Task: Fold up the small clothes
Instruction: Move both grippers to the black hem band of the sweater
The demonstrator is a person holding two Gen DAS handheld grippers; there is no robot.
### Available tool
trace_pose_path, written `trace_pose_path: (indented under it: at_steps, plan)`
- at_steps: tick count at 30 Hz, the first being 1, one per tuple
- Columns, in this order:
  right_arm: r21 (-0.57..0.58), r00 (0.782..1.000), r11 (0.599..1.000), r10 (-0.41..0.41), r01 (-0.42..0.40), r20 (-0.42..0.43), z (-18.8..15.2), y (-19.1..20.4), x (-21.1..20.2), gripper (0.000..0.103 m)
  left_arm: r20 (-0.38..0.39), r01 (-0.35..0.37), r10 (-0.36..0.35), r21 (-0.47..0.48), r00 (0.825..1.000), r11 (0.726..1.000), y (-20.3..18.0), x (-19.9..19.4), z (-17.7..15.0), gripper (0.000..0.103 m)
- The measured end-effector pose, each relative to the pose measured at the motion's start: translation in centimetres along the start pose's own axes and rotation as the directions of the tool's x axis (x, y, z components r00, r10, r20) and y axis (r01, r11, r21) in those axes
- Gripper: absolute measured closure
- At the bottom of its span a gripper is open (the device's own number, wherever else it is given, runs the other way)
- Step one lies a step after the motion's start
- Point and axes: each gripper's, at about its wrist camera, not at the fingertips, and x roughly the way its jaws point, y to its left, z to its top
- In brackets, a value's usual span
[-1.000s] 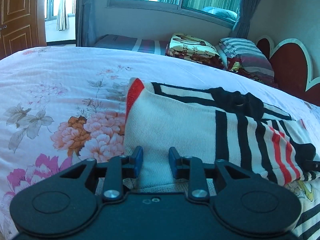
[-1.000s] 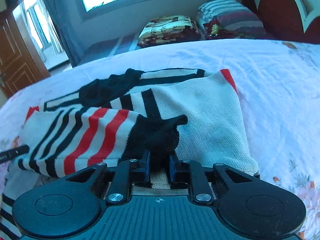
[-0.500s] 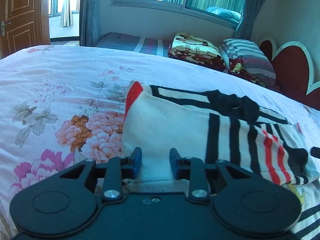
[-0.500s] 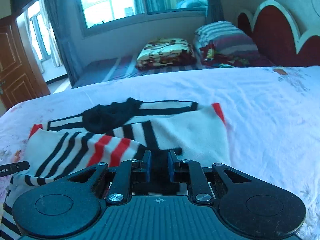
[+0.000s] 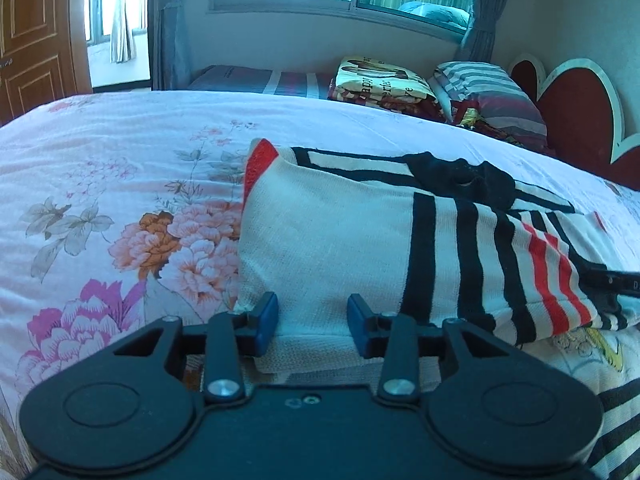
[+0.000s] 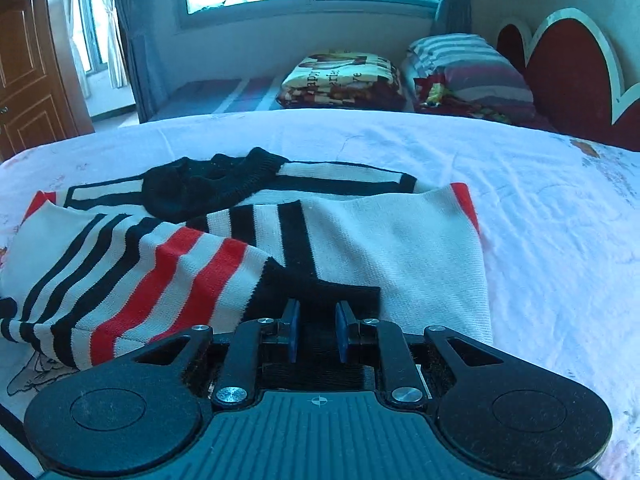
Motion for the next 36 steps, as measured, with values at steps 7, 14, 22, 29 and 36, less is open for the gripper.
trace_pose_path:
  at_steps: [7, 14, 22, 29, 36]
  plan:
    - [0.017, 0.992, 0.992, 0.123, -0.123, 0.027, -1.5, 0.7, -5.1, 0.086, 0.02, 0.013, -0.013, -0.023, 1.0, 1.0, -1.4, -3.4, -0.2, 0.061]
    - [-0.046, 0.969, 0.969, 0.242, -0.244, -0.043, -5.2, 4.9, -6.8, 0.086, -0.039, 0.136, -0.134, 0.044, 0.99, 0.99, -6.5, -5.5, -3.2, 0.06]
    - [-0.181, 0.967, 0.951, 0.234, -0.249, -0.102, -9.7, 6.1, -7.6, 0.086, -0.104, 0.108, -0.098, 0.099, 0.99, 0.989, -7.7, -6.1, -7.9, 0.059]
    - [-0.225, 0.993, 0.968, 0.099, -0.112, -0.065, -12.6, 0.9, -10.0, 0.086, -0.084, 0.046, -0.037, 0.103, 0.996, 0.994, -3.4, -10.0, -10.8, 0.057]
    - [-0.11, 0.971, 0.966, 0.231, -0.236, -0.059, -12.0, 2.0, -12.4, 0.086, -0.094, 0.007, 0.0, 0.071, 0.996, 0.997, -3.7, -12.6, -11.4, 0.058]
